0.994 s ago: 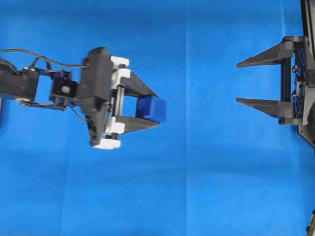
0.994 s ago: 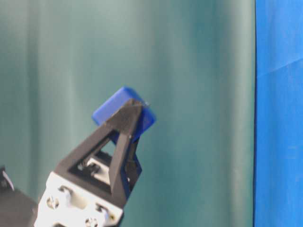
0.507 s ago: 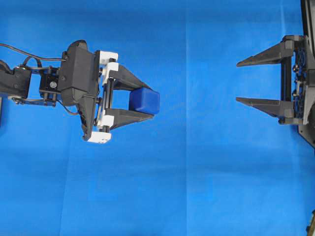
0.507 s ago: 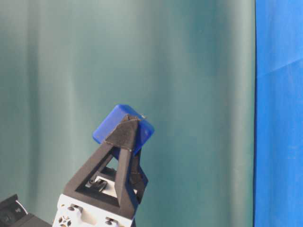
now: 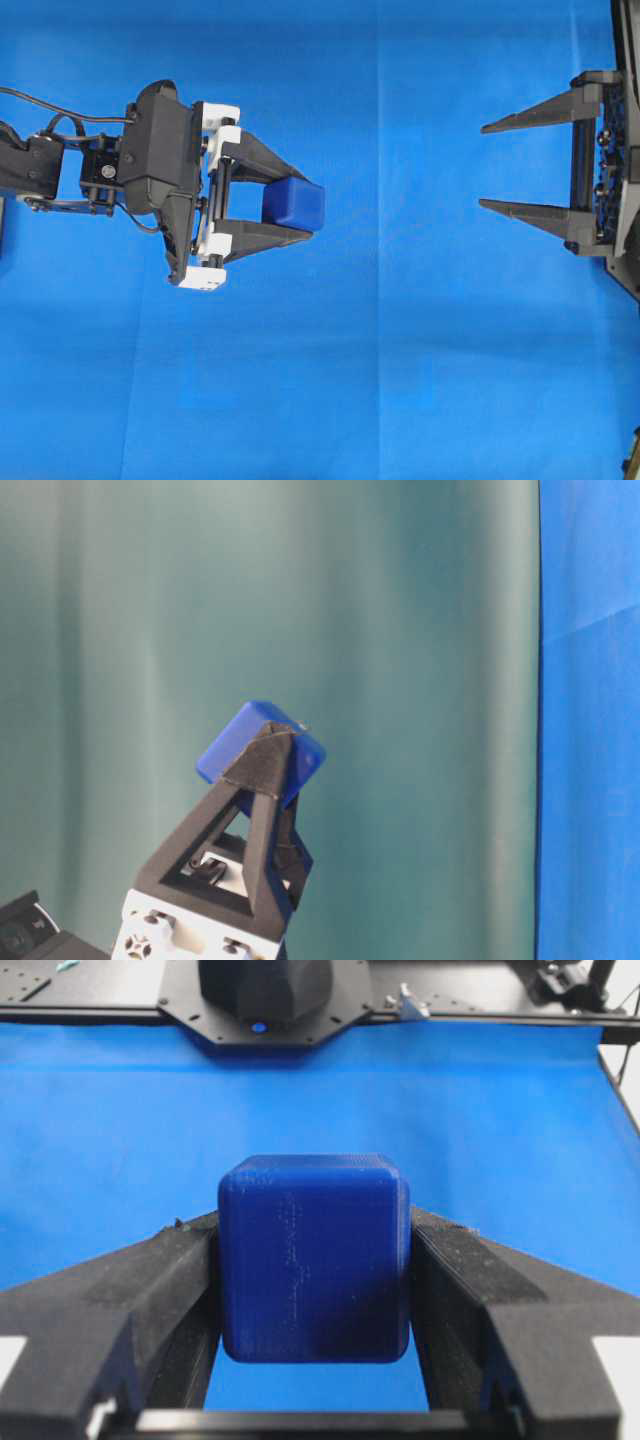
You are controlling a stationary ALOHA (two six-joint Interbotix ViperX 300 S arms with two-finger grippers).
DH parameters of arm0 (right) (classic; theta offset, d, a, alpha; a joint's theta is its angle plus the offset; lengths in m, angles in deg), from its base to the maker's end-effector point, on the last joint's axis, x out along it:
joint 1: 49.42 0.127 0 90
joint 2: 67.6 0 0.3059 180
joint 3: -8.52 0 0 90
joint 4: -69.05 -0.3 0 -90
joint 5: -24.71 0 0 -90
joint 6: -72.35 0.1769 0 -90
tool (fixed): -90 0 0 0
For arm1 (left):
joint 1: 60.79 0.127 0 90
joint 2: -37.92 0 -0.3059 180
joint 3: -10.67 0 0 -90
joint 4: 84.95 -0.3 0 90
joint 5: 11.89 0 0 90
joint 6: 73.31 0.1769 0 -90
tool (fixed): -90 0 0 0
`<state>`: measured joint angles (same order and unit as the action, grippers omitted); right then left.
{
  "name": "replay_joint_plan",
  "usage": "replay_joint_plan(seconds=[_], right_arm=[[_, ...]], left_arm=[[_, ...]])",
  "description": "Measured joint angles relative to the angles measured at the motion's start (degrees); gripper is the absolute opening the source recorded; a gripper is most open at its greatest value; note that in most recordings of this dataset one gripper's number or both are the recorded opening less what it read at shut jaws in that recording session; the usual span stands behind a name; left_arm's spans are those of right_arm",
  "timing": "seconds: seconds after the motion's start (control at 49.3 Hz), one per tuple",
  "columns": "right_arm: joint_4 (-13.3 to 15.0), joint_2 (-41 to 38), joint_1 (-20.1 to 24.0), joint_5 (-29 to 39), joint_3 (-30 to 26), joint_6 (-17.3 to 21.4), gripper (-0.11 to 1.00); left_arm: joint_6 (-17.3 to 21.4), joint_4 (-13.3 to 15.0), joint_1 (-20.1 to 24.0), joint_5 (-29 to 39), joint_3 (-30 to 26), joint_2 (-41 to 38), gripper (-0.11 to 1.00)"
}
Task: Handover the blue block to the right arm after grasping it with the left arm, then place it in the designated position.
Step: 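Lift the blue cube with the left gripper toward the center, then move the open right gripper to the cube held by the left gripper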
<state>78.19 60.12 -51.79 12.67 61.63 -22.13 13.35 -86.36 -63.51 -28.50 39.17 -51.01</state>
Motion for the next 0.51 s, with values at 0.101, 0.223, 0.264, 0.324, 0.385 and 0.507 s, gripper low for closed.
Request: replay_joint_plan(seconds=[0.101,0.223,0.264,0.324,0.385,0.507], right_arm=[[5.63,0.00,0.00,0.00,-0.18,-3.69,0.95],[12.83,-0.09,0.09,-0.18,-0.35,-8.61,0.94],[15.03,-0.09,0.00,-0.35,-0.35,-10.20,0.94],[17.84,-0.09,0.09,-0.97,-0.35,-12.30,0.94],[19.86,-0.09,0.09,-1.49,-0.35,-14.24,0.94],[23.91,0.00,0.09,-1.93,-0.44,-18.37,0.94]], left_arm=[[0.00,0.09,0.09,-0.18,-0.09,0.09,0.46],[0.00,0.18,0.26,-0.18,0.00,0.00,0.46],[0.00,0.18,0.26,-0.26,-0.09,0.09,0.46],[0.00,0.18,0.35,-0.26,0.00,0.09,0.46],[-0.09,0.18,0.35,-0.26,0.00,0.09,0.46],[0.00,0.18,0.44,-0.26,0.00,0.09,0.46]])
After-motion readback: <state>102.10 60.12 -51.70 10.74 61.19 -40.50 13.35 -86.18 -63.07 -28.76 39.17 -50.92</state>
